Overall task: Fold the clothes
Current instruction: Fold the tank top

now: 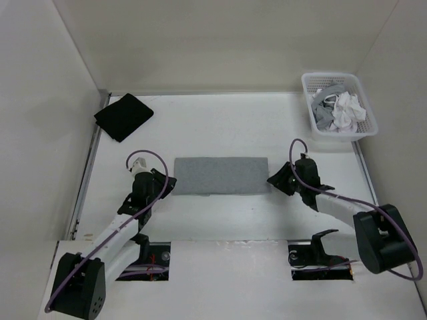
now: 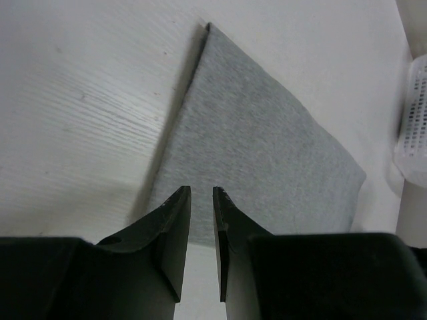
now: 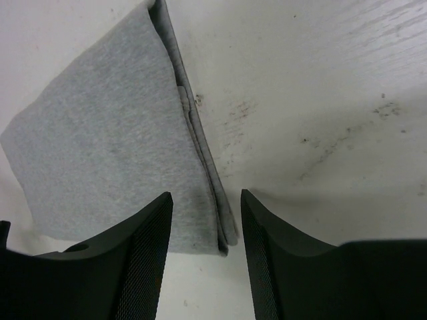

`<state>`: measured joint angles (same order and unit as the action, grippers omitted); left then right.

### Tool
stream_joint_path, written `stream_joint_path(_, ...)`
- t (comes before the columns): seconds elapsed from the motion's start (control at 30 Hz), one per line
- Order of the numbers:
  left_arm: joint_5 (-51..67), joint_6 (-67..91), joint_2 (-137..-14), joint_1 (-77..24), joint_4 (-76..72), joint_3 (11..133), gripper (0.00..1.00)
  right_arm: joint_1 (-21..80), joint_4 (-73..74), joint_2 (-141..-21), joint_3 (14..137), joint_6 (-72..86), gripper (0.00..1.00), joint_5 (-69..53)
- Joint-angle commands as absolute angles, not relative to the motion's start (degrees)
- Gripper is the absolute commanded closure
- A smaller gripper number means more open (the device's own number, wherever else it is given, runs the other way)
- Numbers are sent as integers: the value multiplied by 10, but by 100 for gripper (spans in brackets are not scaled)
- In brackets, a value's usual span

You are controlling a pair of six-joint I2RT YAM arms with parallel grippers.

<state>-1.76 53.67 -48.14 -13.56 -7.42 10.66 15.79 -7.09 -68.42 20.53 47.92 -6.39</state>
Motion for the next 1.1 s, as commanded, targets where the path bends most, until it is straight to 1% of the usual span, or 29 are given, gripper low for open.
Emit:
stream_joint_path(0.0, -31, 548, -497, -159, -156, 136, 82, 148, -160, -724, 225, 491, 51, -117)
stream_joint_path(0.1, -41, 550, -514, -178, -173, 141, 81, 144, -185, -763, 226, 501, 54, -129)
stream_joint_path(0.17, -44, 549, -525, -187, -185, 142, 81, 141, -207, -787, 227, 511, 59, -135)
stream_joint_path(0.33, -38, 551, -550, -193, -221, 147, 82, 122, -285, -814, 206, 555, 87, -134)
stream_joint_path(0.37, -37, 553, -552, -195, -225, 148, 82, 116, -300, -807, 200, 561, 90, -130)
stream_joint_path(0.43, -37, 555, -555, -201, -234, 150, 82, 113, -319, -771, 187, 564, 95, -124)
stream_joint_path(0.5, -37, 556, -562, -210, -240, 151, 82, 112, -309, -714, 179, 562, 97, -98)
stream_joint_path(0.57, -38, 559, -572, -223, -246, 152, 82, 113, -263, -650, 185, 550, 97, -72)
stream_joint_path(0.63, -37, 561, -585, -234, -255, 156, 82, 116, -189, -598, 213, 522, 97, -48)
stream_joint_path(0.73, -36, 563, -599, -245, -265, 161, 82, 158, -96, -551, 270, 471, 97, 2)
stream_joint_path(0.87, -33, 567, -607, -254, -278, 164, 82, 234, -25, -568, 358, 412, 97, 51)
stream_joint_path(1.07, -24, 572, -578, -248, -274, 149, 82, 379, 29, -690, 486, 357, 97, 119)
